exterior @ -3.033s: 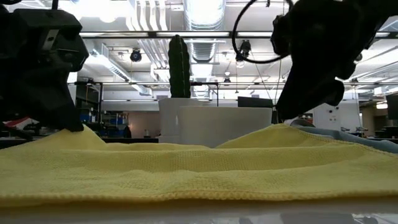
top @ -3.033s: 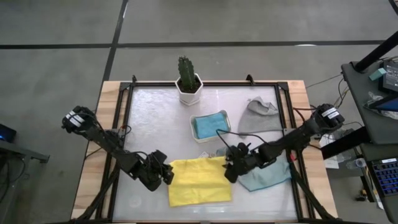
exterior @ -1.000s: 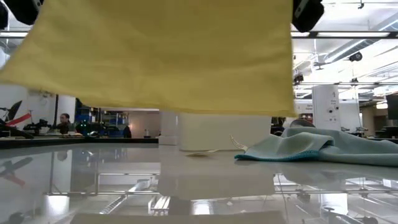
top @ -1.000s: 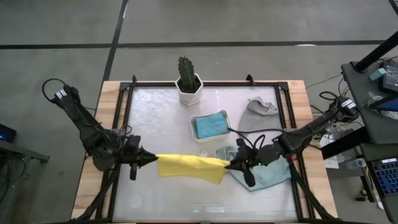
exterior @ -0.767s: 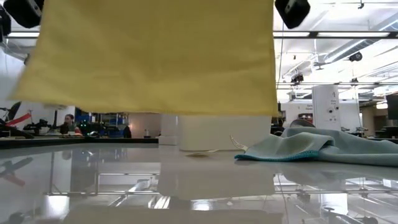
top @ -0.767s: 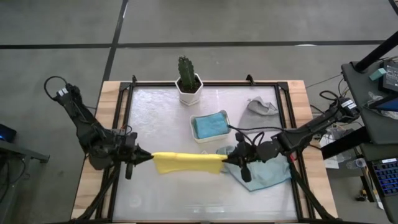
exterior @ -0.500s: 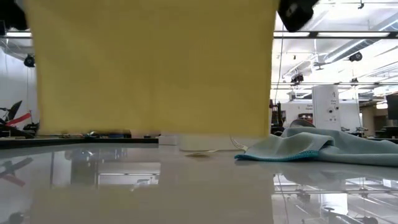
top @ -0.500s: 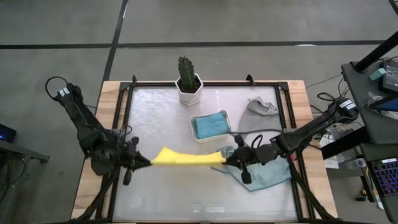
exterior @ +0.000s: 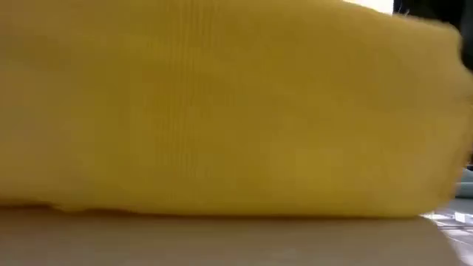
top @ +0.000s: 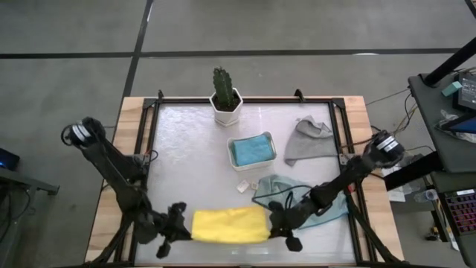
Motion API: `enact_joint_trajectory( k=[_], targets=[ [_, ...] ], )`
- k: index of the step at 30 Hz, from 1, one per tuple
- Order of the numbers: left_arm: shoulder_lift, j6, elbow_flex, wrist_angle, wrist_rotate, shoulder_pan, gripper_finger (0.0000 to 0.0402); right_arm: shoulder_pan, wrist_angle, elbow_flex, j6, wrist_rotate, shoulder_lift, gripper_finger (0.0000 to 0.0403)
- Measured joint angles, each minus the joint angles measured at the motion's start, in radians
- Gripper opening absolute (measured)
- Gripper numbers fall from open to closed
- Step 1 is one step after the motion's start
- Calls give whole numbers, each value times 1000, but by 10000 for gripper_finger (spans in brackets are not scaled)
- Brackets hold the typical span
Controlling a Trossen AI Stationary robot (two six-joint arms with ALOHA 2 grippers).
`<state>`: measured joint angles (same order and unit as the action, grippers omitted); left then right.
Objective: Fold microfiber towels
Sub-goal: Fold the yellow towel
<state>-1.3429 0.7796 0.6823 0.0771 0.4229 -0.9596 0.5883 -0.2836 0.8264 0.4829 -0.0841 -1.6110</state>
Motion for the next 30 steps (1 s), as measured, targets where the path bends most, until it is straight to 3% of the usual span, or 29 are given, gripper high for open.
enact_joint_trajectory(
  k=[7, 17, 19, 23, 30],
  targets=[
    [-164, 179, 11, 99, -59, 3, 8, 1, 0, 42, 112, -108, -88, 17],
    [-127, 260, 11, 1, -98, 18, 109, -10, 158, 47, 158, -107, -12, 106],
    [-99, 259, 10, -73, -38, 29, 123, -17, 174, 47, 140, -79, 12, 119],
    [-81, 235, 0, -124, 78, 72, 129, -33, 175, 47, 86, 87, 29, 124],
    [-131, 140, -2, -108, 51, 133, 112, -78, 145, 46, 11, 187, -42, 74]
  ],
)
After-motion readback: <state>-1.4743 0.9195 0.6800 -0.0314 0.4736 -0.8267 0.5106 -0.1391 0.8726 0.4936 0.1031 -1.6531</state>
